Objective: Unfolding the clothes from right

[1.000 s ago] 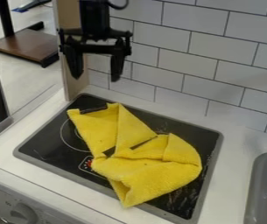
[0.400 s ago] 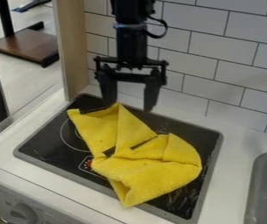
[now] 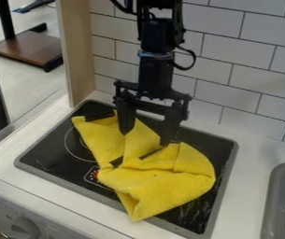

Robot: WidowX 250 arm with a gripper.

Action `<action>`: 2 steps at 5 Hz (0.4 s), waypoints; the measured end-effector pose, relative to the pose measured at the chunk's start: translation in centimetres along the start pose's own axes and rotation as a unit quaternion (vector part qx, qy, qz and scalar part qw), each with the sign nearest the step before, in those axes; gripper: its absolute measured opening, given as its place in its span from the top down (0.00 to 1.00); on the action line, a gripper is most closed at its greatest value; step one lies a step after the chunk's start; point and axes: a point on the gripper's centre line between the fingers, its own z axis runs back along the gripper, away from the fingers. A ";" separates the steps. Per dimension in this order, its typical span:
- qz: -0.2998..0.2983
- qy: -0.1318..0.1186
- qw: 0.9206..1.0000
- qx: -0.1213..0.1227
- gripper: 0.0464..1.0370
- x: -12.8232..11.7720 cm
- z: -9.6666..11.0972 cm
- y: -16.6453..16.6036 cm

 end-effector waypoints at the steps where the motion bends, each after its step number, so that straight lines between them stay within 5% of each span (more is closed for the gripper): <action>1: -0.013 0.007 1.000 0.008 0.04 -0.1 -0.9 -0.3; 2: -0.025 0.016 0.999 0.013 0.04 -0.1 -1.9 -0.7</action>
